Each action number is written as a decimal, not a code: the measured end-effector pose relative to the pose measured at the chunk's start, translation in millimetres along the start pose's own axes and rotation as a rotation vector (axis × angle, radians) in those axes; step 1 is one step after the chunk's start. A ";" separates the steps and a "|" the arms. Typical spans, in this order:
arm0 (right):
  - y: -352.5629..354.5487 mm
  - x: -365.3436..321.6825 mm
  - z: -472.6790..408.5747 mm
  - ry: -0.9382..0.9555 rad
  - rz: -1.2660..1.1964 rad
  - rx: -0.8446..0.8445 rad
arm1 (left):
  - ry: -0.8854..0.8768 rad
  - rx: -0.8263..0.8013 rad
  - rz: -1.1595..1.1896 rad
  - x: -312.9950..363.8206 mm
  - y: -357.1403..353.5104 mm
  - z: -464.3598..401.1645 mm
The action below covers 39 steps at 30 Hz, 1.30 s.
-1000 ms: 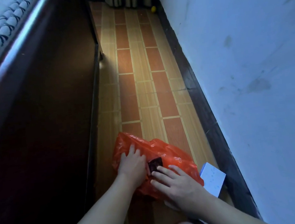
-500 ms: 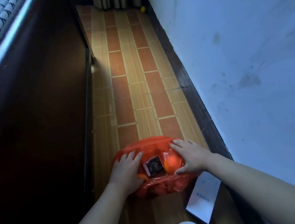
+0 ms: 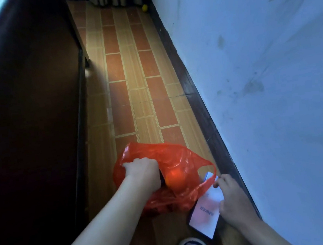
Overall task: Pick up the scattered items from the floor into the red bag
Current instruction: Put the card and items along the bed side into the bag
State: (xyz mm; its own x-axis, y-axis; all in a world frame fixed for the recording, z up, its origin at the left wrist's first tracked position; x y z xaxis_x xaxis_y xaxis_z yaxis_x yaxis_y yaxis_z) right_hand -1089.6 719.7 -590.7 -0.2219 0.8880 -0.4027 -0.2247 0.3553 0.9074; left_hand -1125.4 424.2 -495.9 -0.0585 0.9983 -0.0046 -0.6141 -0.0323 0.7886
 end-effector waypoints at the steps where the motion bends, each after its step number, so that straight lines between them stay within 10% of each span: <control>1: -8.0 6.1 4.1 0.031 0.066 -0.079 | 0.002 0.002 -0.015 4.5 6.5 1.9; 6: -26.3 14.7 6.8 0.169 0.367 -0.411 | -0.118 0.076 0.093 23.2 21.6 3.6; 13: -31.0 5.0 -10.3 0.425 0.391 -0.326 | -0.339 0.041 0.182 26.7 2.3 3.8; 25: -1.0 -10.9 16.7 0.240 0.427 -0.311 | -0.406 0.141 0.235 26.7 7.4 4.4; 39: 169.0 -108.0 -15.0 0.152 0.338 0.308 | -0.225 0.339 0.441 -22.8 25.4 9.7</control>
State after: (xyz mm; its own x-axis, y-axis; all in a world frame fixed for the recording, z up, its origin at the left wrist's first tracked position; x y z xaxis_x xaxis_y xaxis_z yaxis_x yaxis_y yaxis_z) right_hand -1117.8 679.5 -395.7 -0.3758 0.9240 -0.0715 0.1708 0.1449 0.9746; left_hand -1132.1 401.1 -469.7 -0.0598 0.8812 0.4689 -0.2818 -0.4656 0.8389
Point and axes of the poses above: each hand's wrist, its own z-axis away from the middle knuckle, its own y-axis out of the back of the hand, x = y × z, the point moved 2 cm from there along -z, towards the middle knuckle, and after that the axes turned 1 degree about -x, right-handed, at the moved point
